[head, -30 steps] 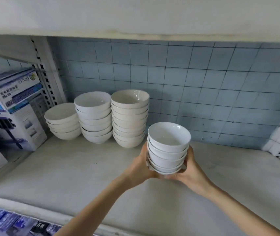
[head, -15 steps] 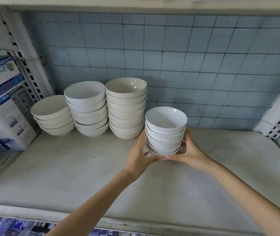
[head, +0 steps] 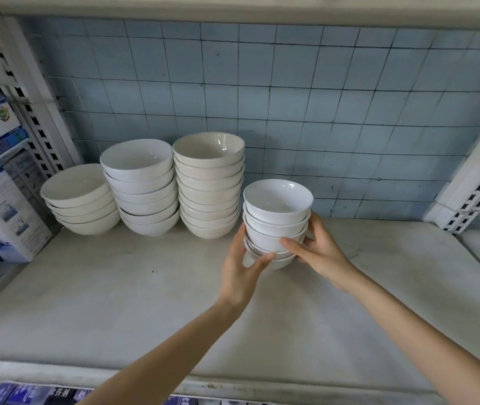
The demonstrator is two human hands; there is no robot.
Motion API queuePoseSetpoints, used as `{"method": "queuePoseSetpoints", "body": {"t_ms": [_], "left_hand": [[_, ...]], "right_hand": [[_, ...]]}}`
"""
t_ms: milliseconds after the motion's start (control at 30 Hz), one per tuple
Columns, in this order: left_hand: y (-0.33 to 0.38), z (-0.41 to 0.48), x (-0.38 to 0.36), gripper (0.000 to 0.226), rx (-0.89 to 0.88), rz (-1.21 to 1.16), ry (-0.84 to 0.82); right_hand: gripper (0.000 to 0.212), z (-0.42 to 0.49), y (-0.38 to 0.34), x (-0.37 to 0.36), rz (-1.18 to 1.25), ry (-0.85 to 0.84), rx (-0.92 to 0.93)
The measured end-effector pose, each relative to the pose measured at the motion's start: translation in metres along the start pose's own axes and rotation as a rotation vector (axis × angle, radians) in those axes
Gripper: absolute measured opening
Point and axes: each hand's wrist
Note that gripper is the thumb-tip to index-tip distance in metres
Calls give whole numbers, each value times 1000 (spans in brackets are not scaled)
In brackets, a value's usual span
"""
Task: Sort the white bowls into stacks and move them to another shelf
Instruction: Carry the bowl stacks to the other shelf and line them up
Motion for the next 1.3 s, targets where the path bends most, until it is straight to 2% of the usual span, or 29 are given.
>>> {"method": "queuePoseSetpoints", "body": {"t_ms": [167, 367, 567, 667, 900, 1033, 1200, 1300], "left_hand": [[4, 17, -1, 59, 40, -86, 54], [-3, 35, -5, 55, 91, -147, 202], [-6, 53, -10, 50, 190, -245, 342], [-10, 59, -9, 55, 225, -248, 354], [-16, 65, -6, 54, 254, -192, 327], [-14, 62, 2, 51, 273, -83, 243], [-1, 47, 20, 47, 313, 55, 67], [18, 28, 32, 41, 329, 40, -13]], "right_hand": [[75, 18, 0, 3, 26, 61, 13], [86, 36, 2, 2, 55, 88, 21], [79, 51, 4, 6, 59, 110, 28], [83, 56, 5, 9, 47, 109, 33], [81, 63, 9, 14, 52, 96, 33], [80, 63, 9, 14, 21, 89, 21], [96, 56, -2, 13, -117, 93, -18], [88, 44, -15, 13, -295, 60, -69]]}}
Point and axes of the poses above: each hand's wrist, its own z-axis towards the middle knuckle, its own x-axis out of the back of the hand, y = z × x, and after that the axes turned 14 degrees about -y, right-handed
